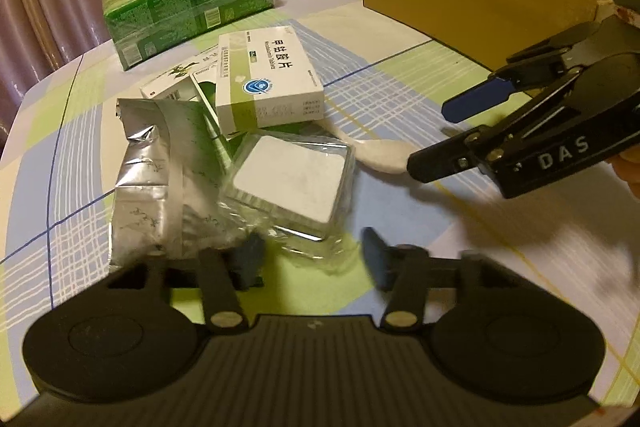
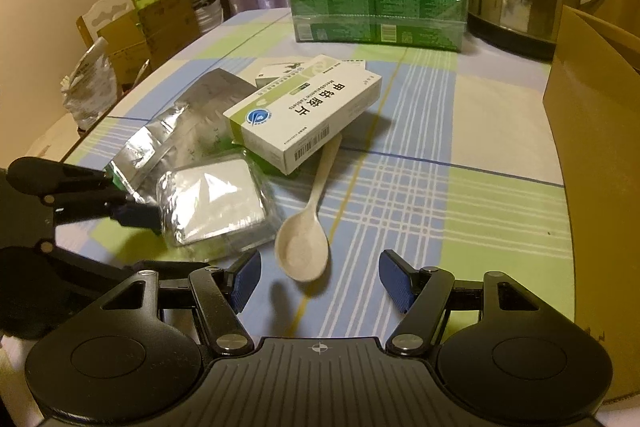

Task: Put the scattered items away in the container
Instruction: 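Grasp the clear plastic tray with the left gripper while the right gripper grasps the white spoon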

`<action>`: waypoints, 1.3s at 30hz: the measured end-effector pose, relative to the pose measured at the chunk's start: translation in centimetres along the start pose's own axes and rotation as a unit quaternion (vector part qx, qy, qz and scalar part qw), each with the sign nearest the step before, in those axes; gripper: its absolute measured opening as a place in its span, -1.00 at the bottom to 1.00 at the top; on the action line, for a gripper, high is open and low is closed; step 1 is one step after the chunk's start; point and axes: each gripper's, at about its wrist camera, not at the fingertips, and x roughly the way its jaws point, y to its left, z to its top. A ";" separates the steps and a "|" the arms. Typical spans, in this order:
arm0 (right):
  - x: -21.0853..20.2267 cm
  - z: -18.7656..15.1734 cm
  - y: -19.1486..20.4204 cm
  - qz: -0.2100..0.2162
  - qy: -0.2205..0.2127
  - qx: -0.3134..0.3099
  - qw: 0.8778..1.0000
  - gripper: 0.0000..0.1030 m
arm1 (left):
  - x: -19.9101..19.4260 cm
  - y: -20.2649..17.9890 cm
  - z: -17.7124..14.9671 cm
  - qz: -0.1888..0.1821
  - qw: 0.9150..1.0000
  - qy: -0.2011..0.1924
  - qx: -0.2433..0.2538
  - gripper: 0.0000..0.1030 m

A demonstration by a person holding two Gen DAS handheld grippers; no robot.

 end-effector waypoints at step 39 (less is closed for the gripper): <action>0.1 -1.6 0.3 -0.027 0.013 -0.035 0.999 -0.45 | -1.0 -0.1 -1.2 0.045 0.996 -0.012 -0.079 0.21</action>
